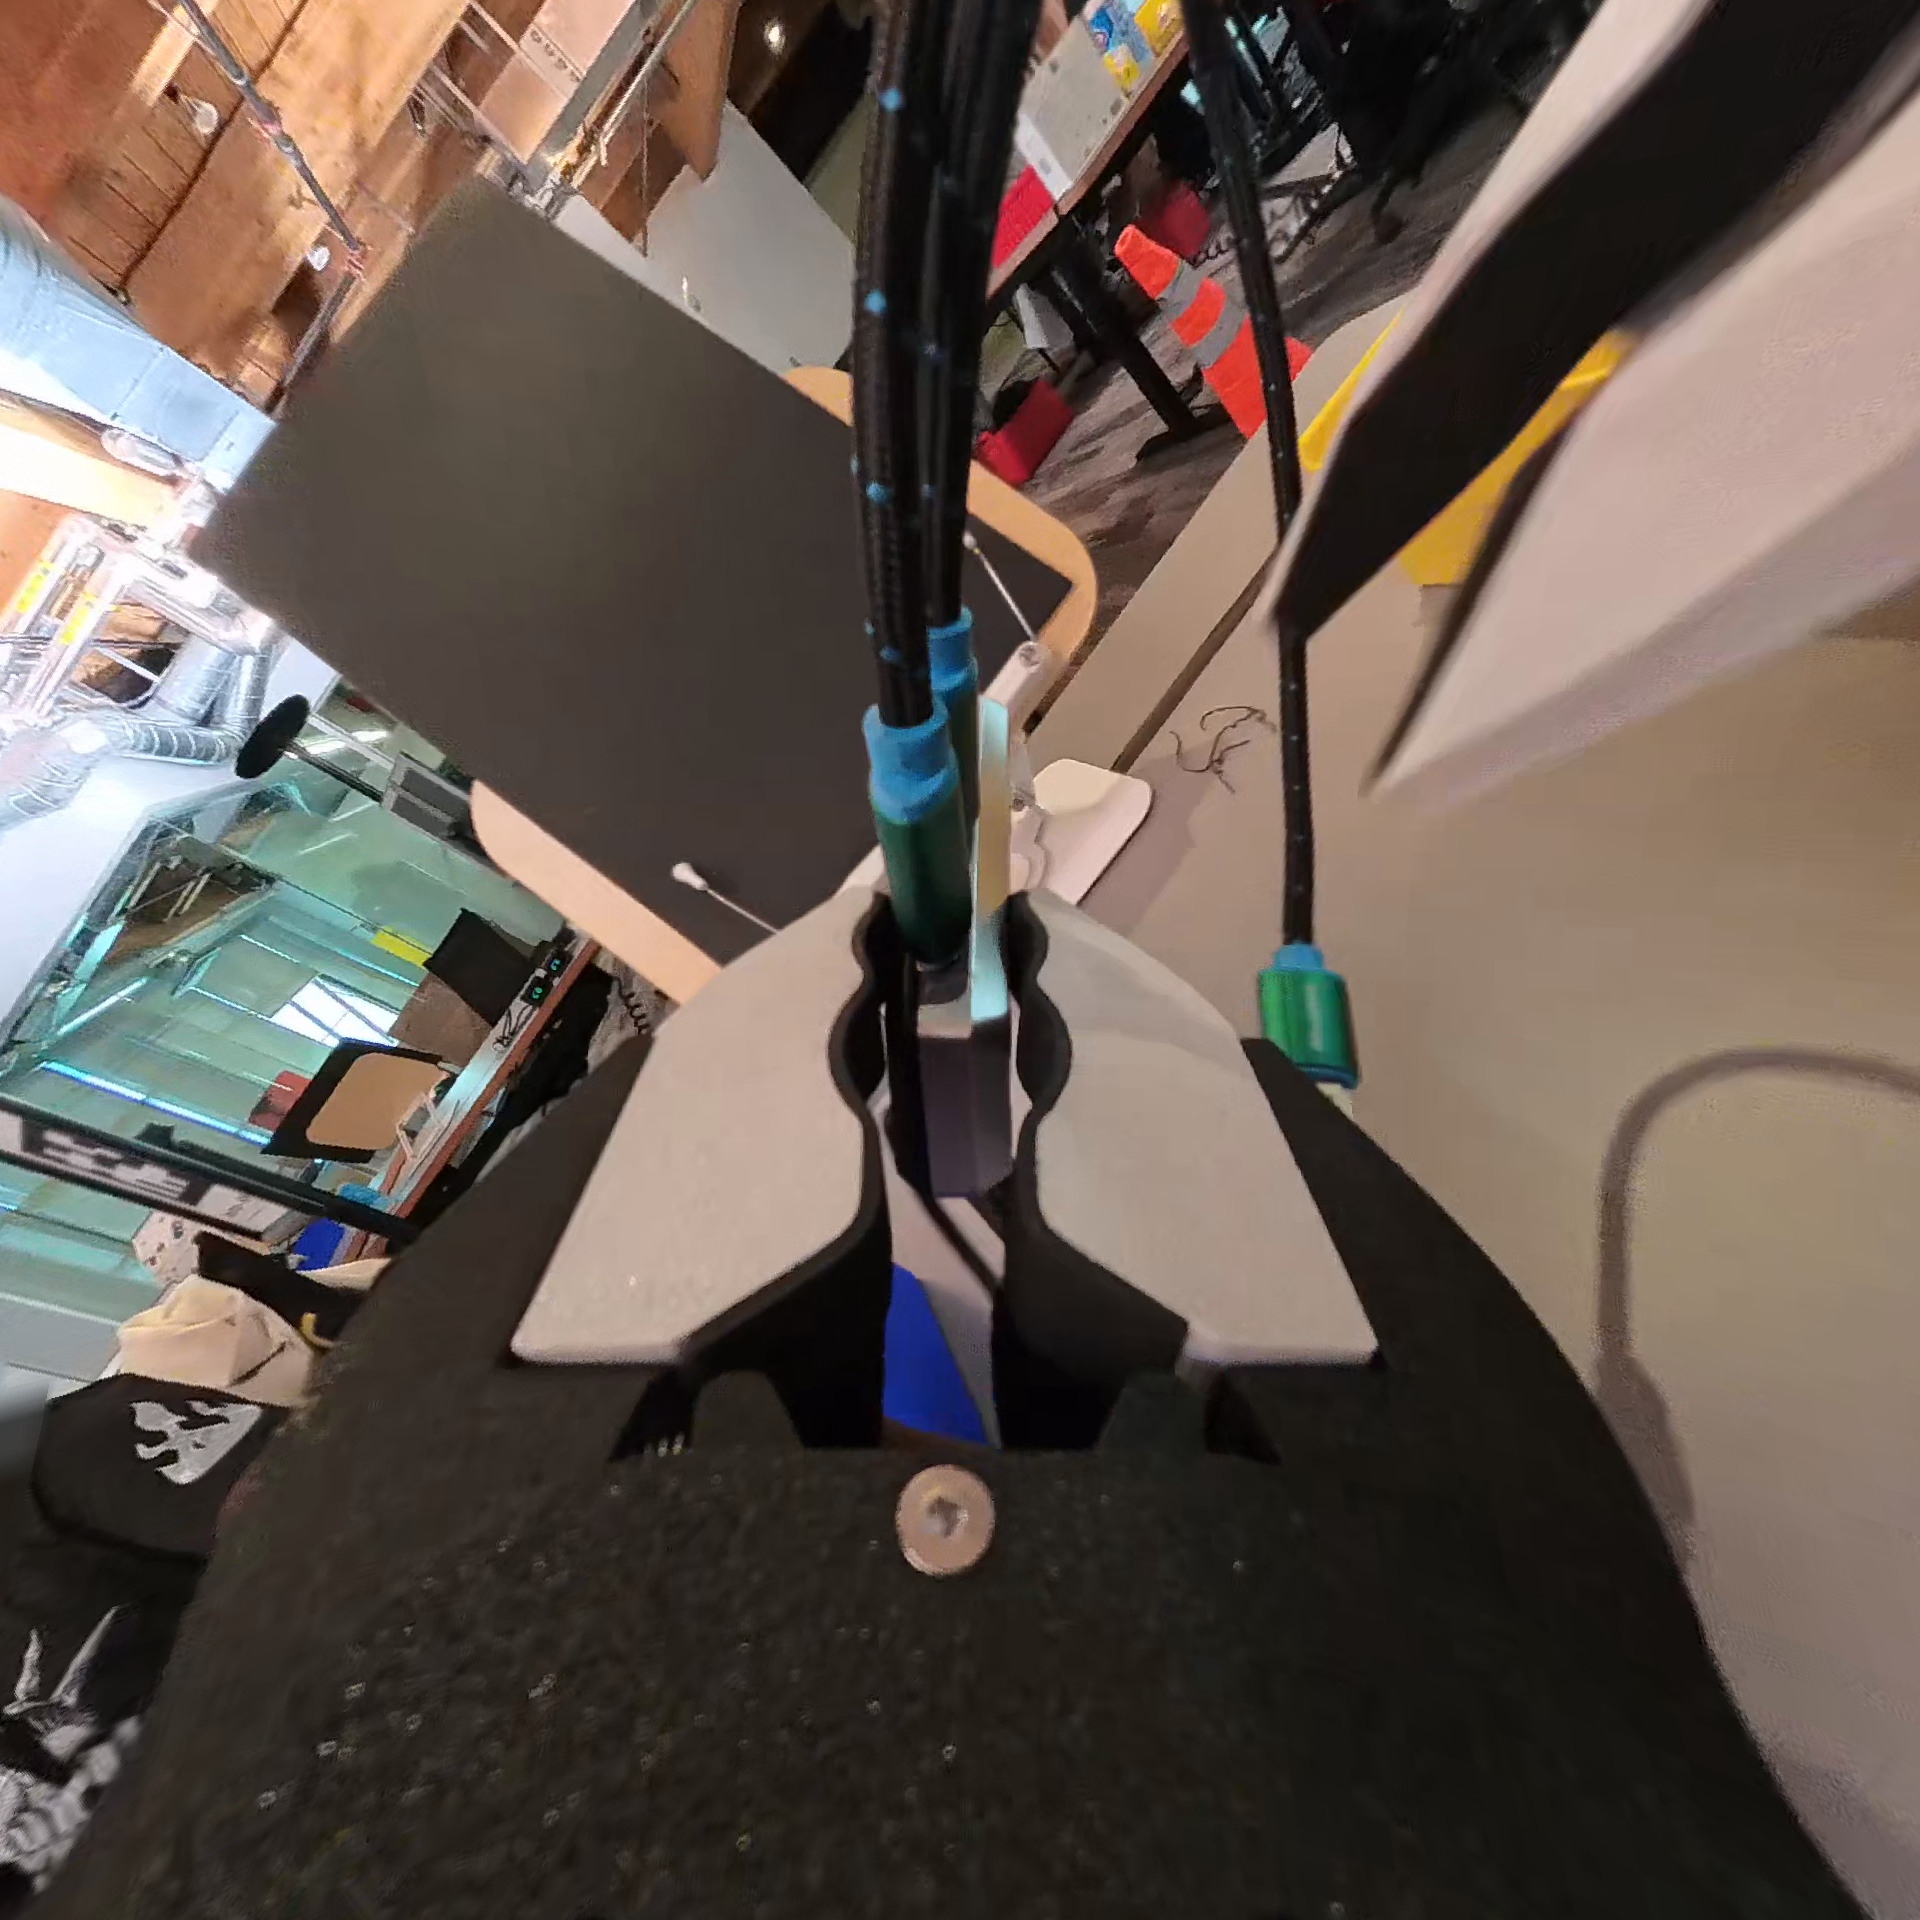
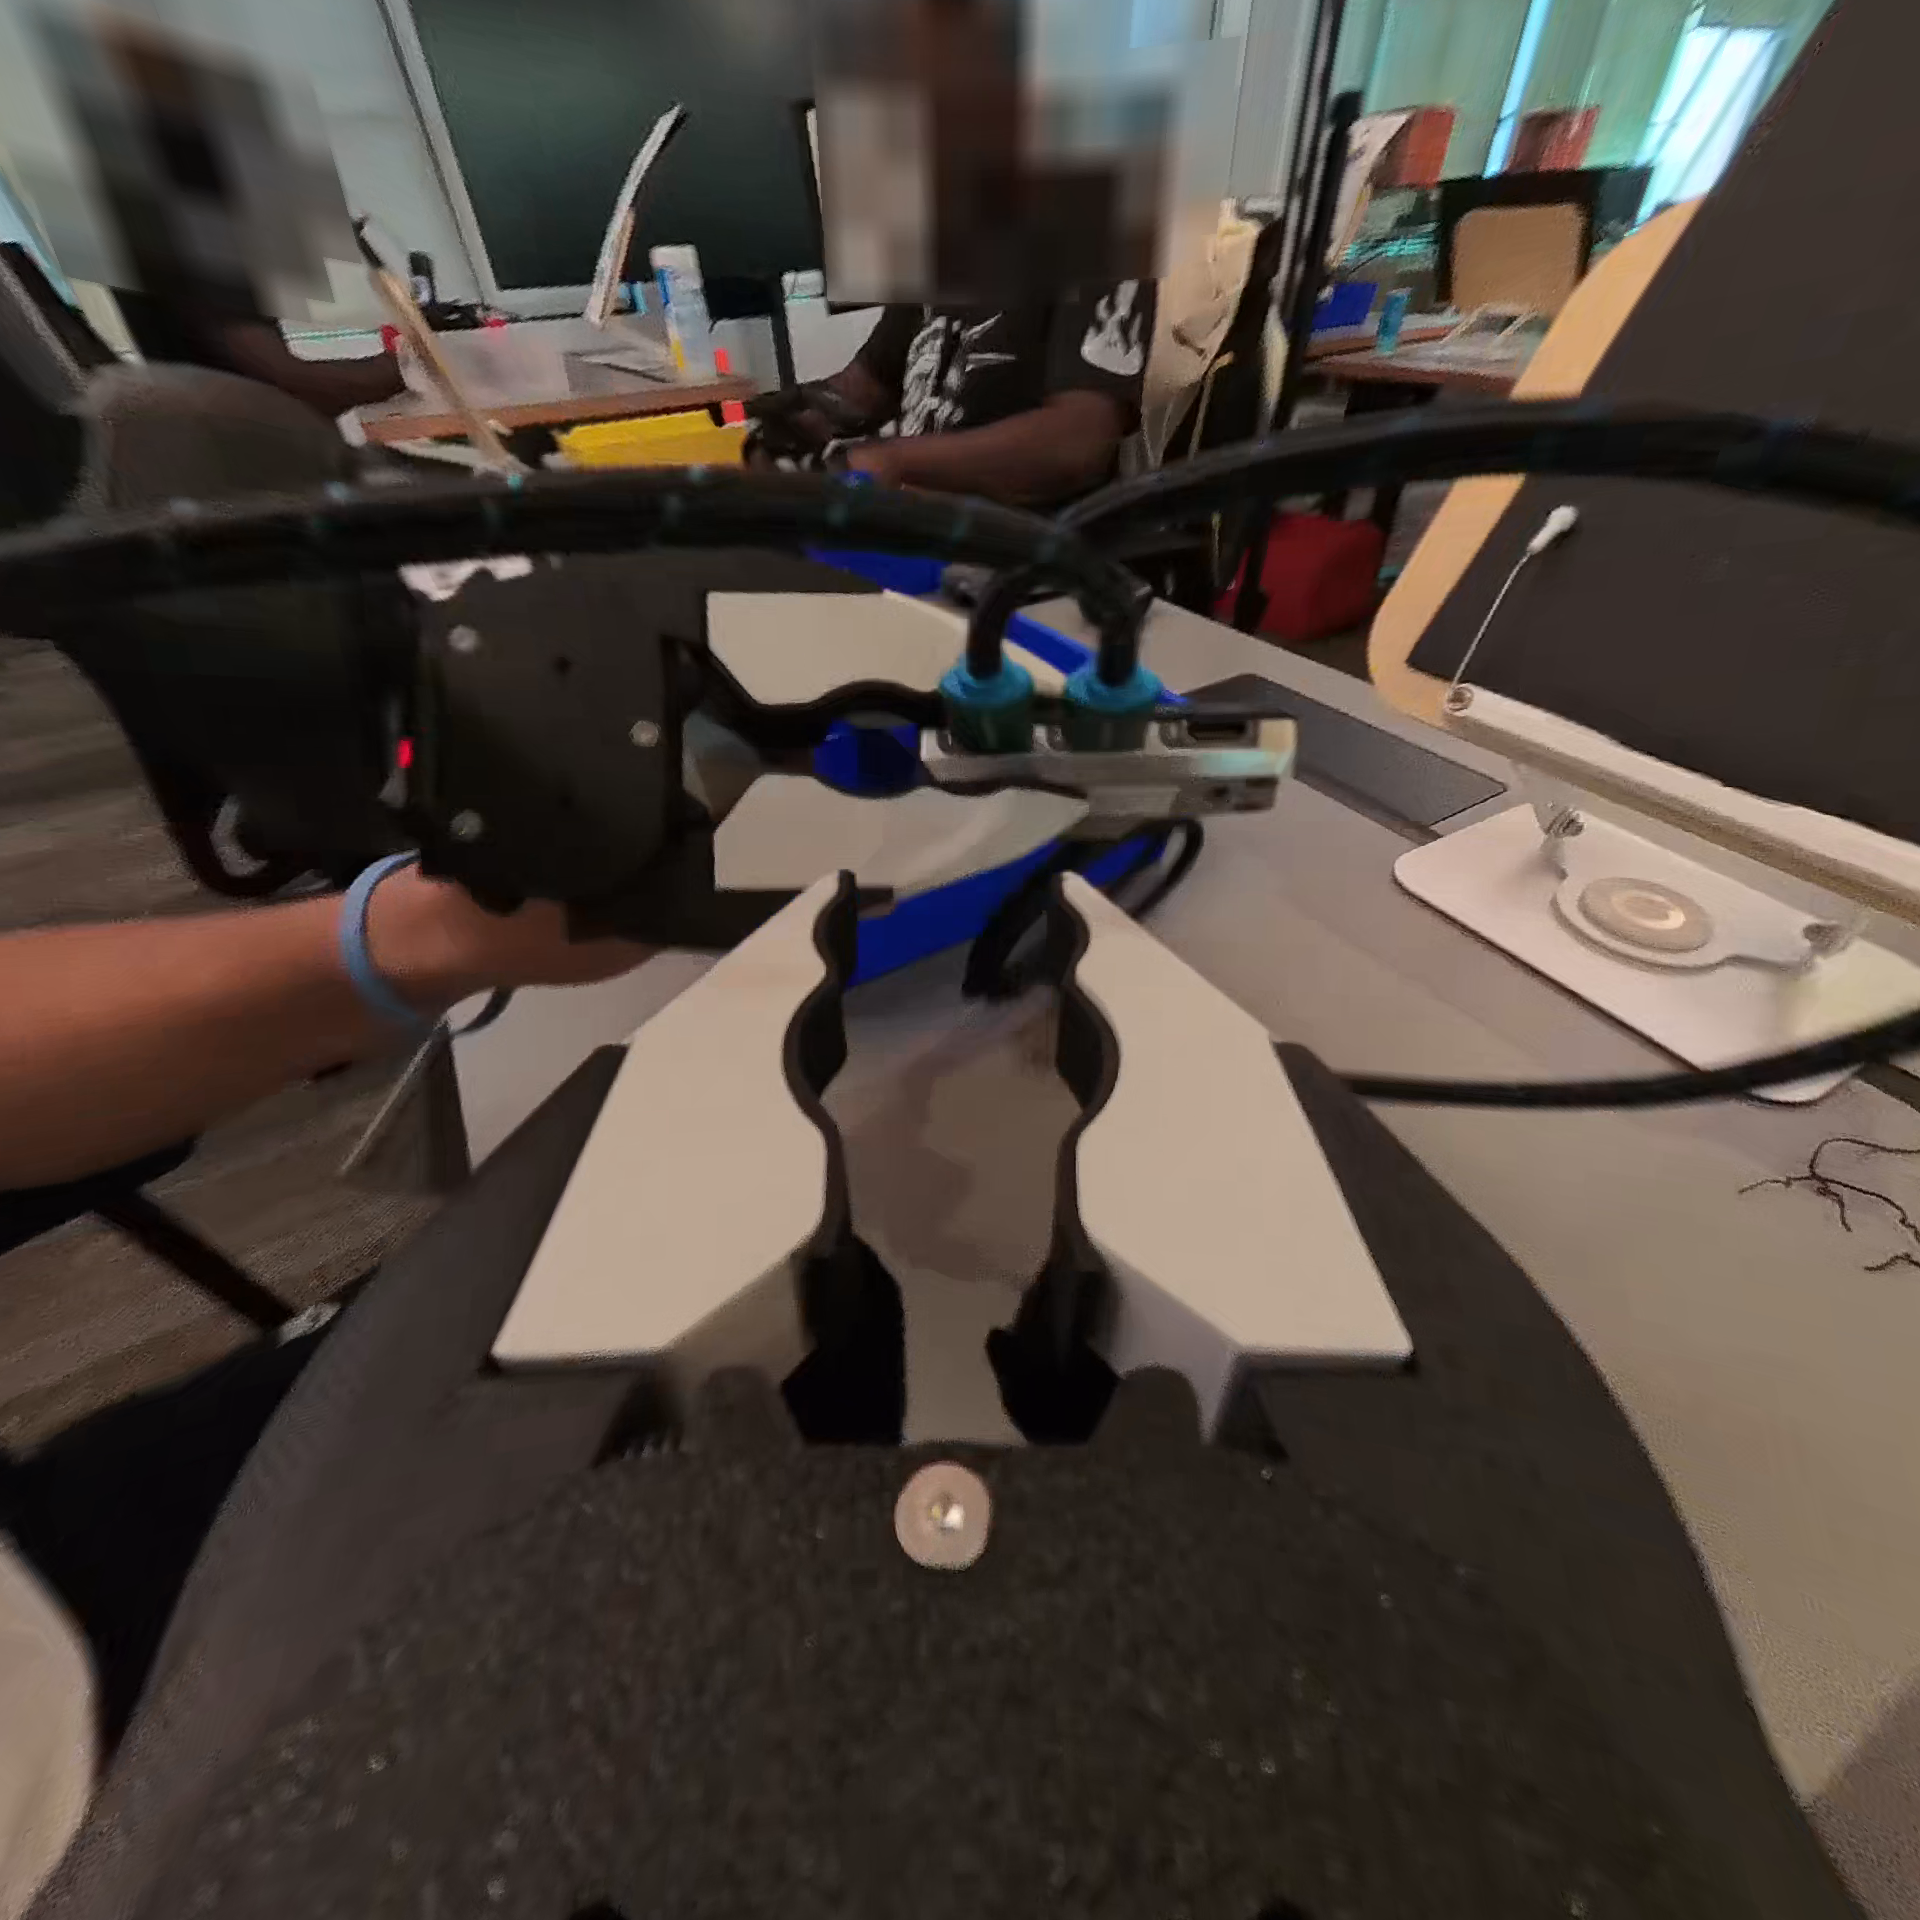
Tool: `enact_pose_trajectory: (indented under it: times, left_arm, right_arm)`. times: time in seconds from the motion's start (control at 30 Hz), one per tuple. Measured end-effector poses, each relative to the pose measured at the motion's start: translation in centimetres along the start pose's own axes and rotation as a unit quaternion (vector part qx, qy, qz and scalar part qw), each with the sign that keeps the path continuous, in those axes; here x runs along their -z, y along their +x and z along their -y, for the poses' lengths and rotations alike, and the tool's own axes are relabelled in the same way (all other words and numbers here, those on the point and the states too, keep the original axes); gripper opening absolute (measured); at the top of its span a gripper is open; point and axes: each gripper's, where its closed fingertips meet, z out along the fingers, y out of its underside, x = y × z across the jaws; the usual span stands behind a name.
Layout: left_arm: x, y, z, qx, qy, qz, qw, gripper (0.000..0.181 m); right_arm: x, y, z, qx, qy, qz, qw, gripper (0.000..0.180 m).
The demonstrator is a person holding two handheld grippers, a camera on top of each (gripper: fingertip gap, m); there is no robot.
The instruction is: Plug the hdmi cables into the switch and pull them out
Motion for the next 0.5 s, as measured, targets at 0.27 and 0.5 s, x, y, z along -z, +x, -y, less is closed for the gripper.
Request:
enact_pose_trajectory:
  times: [0.27,0.5]
  left_arm:
    - [-0.2,3.5,1.0,-0.025,0.014,0.005,1.000,0.021]
    - [-0.3,4.6,0.9,-0.029,0.021,0.011,0.999,0.021]
  right_arm:
    - [-1.6,0.4,-0.6,-0.012,0.066,-0.045,0.997,0.037]
    - [-1.2,1.6,-1.6,-0.026,0.084,-0.056,0.995,0.019]
